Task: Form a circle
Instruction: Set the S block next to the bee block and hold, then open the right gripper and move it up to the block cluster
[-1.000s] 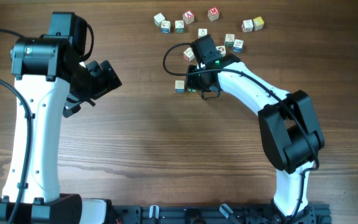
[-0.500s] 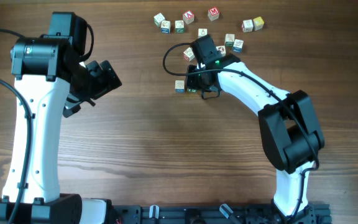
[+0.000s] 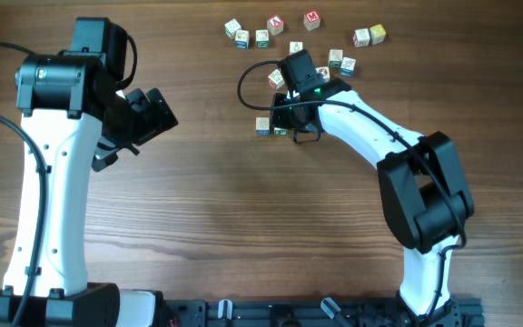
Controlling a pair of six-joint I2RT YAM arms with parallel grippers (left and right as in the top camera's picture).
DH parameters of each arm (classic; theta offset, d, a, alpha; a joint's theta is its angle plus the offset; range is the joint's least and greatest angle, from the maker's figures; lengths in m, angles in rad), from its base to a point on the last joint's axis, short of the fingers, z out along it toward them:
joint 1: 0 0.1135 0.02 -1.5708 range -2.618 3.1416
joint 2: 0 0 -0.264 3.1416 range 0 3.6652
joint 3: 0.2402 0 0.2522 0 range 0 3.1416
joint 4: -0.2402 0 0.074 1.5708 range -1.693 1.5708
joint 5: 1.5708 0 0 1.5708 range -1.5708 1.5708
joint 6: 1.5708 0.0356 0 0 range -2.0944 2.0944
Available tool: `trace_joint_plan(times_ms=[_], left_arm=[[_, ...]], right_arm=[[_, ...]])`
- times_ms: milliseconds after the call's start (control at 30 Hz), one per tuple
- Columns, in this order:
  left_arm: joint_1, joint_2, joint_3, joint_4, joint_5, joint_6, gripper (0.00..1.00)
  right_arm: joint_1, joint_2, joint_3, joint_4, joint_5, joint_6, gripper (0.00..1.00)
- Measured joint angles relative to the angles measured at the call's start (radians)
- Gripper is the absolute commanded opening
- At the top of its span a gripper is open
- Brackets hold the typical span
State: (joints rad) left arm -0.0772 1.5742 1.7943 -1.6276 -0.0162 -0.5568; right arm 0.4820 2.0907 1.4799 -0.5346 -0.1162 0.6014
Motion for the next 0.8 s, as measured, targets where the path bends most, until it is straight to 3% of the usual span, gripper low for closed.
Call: trace_joint_plan(times_ms=[367,500,633,800], left_arm=[[0.0,0.0,0.0,0.0,0.0,0.0,1.0],[0.0,0.0,0.0,0.0,0.0,0.0,1.0],[0.0,0.0,0.0,0.0,0.0,0.0,1.0],[0.0,0.0,0.0,0.0,0.0,0.0,1.0]], right_arm=[[-0.033,-0.016,0.021,-0.049,0.0,0.0,0.54],[-0.083,-0.103,0.022,-0.055,-0.001,-0.001,0.63],[-0.133,-0.206,0.071,-0.082,0.0,-0.02,0.64],[-0.171,-0.215,0.185,-0.164,0.036,-0.058,0.65]])
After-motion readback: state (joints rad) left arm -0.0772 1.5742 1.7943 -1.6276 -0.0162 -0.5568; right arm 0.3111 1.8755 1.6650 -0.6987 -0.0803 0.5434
